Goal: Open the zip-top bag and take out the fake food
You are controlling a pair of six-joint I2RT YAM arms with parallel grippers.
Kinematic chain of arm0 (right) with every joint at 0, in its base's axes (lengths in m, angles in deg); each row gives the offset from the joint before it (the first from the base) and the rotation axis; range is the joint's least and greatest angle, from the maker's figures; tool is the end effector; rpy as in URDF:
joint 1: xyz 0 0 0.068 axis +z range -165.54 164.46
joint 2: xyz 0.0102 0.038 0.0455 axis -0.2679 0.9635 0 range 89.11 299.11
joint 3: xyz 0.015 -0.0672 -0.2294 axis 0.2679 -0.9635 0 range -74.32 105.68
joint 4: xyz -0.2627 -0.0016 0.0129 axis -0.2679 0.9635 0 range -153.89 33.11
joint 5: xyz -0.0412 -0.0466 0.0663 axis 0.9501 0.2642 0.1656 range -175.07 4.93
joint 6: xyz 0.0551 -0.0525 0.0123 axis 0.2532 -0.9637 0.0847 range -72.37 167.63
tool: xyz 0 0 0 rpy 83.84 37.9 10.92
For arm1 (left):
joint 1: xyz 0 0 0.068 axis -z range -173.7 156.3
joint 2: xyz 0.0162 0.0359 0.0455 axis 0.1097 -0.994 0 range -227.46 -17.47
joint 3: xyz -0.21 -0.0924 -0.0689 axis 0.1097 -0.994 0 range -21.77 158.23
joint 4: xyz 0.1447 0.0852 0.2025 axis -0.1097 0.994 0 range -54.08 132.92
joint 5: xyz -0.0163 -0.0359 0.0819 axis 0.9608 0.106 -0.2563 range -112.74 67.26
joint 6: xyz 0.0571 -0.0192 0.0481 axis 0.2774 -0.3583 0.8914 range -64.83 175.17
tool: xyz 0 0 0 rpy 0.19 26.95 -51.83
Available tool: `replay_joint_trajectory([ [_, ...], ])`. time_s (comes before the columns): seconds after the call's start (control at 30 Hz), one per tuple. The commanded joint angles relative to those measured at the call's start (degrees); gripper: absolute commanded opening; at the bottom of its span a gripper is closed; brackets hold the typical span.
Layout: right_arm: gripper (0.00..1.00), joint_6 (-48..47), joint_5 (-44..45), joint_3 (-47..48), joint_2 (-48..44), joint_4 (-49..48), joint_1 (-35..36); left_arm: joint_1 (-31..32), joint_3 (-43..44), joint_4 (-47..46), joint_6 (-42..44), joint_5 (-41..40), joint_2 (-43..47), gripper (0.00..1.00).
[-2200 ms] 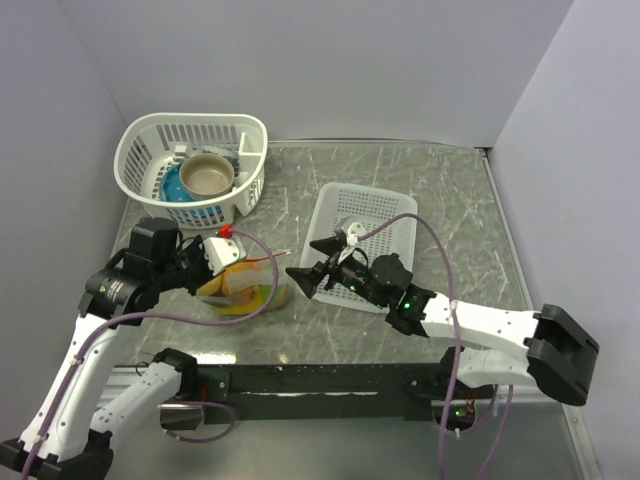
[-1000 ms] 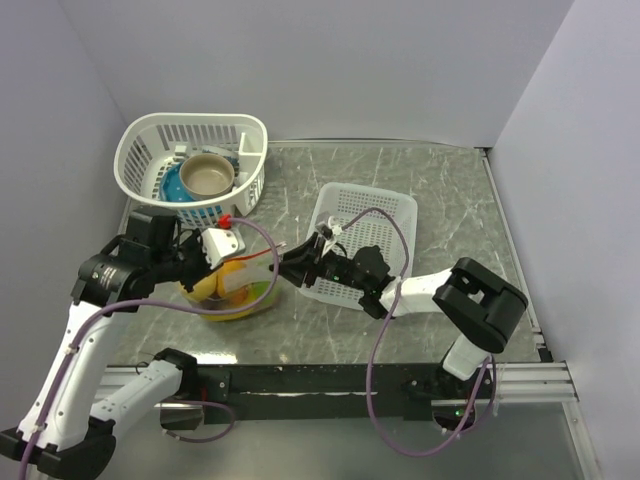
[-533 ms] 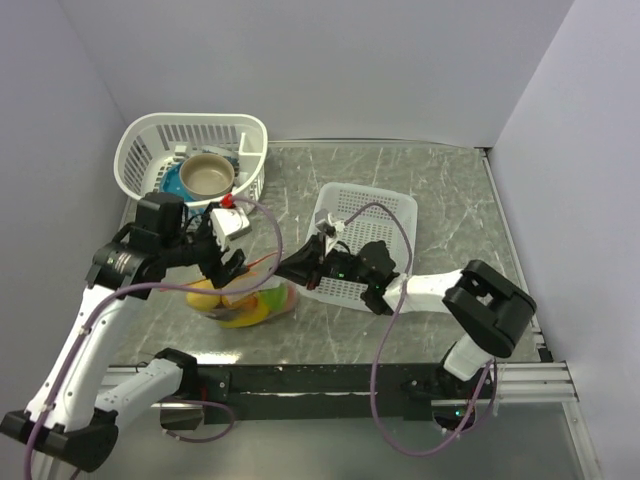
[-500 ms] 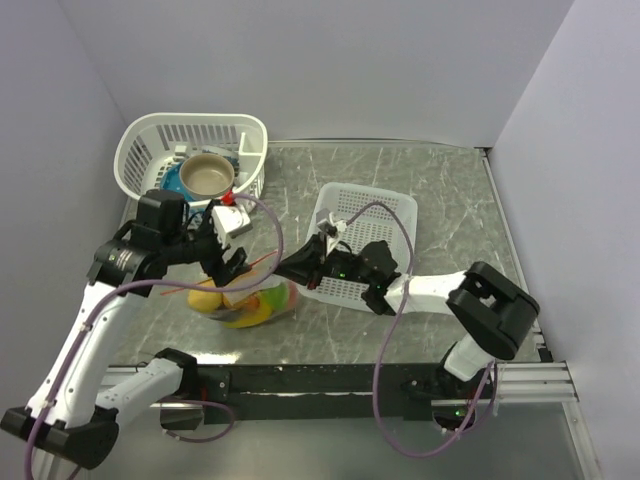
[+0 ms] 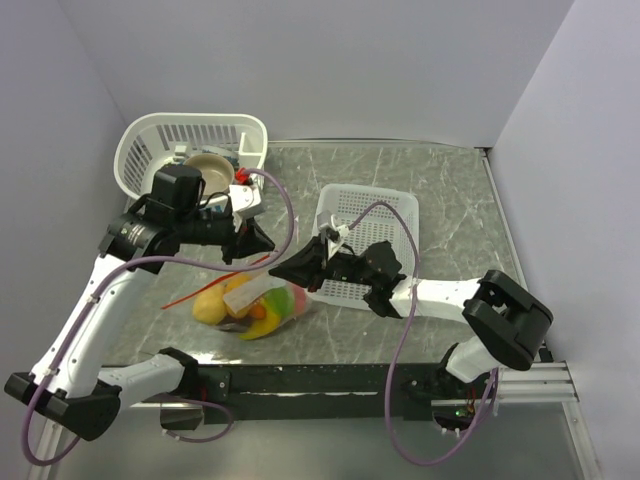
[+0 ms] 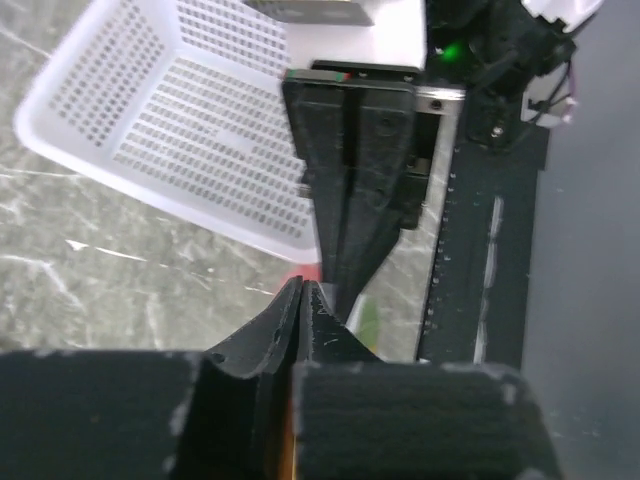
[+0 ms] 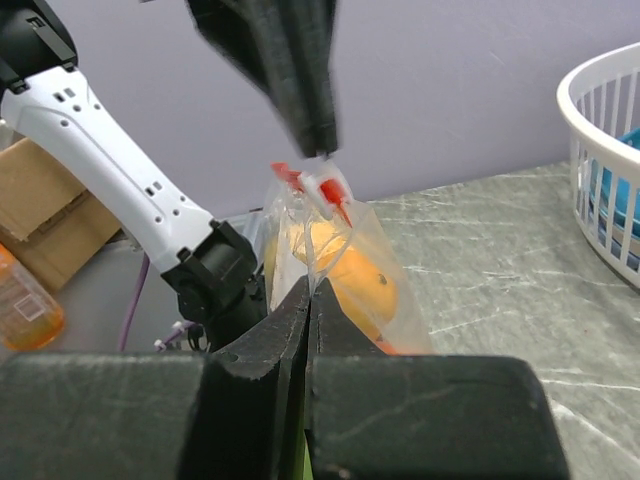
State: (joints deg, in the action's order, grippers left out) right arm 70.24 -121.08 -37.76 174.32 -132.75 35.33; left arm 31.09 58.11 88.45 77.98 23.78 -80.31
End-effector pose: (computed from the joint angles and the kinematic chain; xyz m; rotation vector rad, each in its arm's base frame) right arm 0.1770 0.2789 0.2404 -0.9079 1.1170 1.4588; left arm 0.1894 -0.1399 0.3780 1.2440 1.6946 -0.9003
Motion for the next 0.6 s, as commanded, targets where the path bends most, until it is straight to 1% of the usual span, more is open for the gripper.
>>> replay_joint_trajectory([
  [0.0,0.00,-2.3,1.8,3.1,-1.2,-1.4,0.4,0.7,0.5,5.8,2.6,0.9,0.1,0.02],
  [0.1,0.00,-3.4,2.8,4.0,-1.3,0.9,0.5,0.7,0.3,8.7,3.6,1.4,0.9,0.05],
  [0.17,0.00,-4.3,3.7,5.0,-1.2,3.1,0.4,0.7,1.7,11.5,4.9,2.8,0.6,0.16],
  [0.2,0.00,-5.0,3.9,5.2,-1.2,3.4,0.4,0.7,3.3,12.8,5.1,2.9,0.5,0.31],
  [0.23,0.00,-5.3,4.0,5.5,-1.2,3.4,0.4,0.7,3.8,14.7,5.7,2.8,0.9,0.60],
  [0.27,0.00,-5.2,3.8,5.6,-1.0,3.3,0.4,0.7,3.8,14.5,5.4,1.9,1.5,0.73],
  [0.3,0.00,-4.9,3.5,6.0,-0.7,3.4,0.5,0.7,2.6,13.4,4.5,1.1,2.3,0.80],
  [0.33,0.00,-4.7,2.7,6.9,-0.5,3.6,0.4,0.7,1.5,9.9,3.7,0.4,4.2,0.90],
  [0.4,0.00,-3.7,1.9,7.9,0.2,3.6,0.5,0.7,-1.8,5.9,2.3,-1.7,6.1,0.91],
  [0.43,0.00,-3.5,1.5,8.2,0.4,3.6,0.5,0.7,-2.6,1.7,1.3,-2.4,7.0,0.90],
  [0.5,0.00,-3.4,1.5,8.2,0.3,3.7,0.7,0.7,-4.0,-1.4,0.8,-4.2,7.1,0.86],
  [0.57,0.00,-3.4,1.5,7.9,-0.1,3.7,1.0,0.7,-5.2,-5.1,0.0,-5.1,6.7,0.85],
])
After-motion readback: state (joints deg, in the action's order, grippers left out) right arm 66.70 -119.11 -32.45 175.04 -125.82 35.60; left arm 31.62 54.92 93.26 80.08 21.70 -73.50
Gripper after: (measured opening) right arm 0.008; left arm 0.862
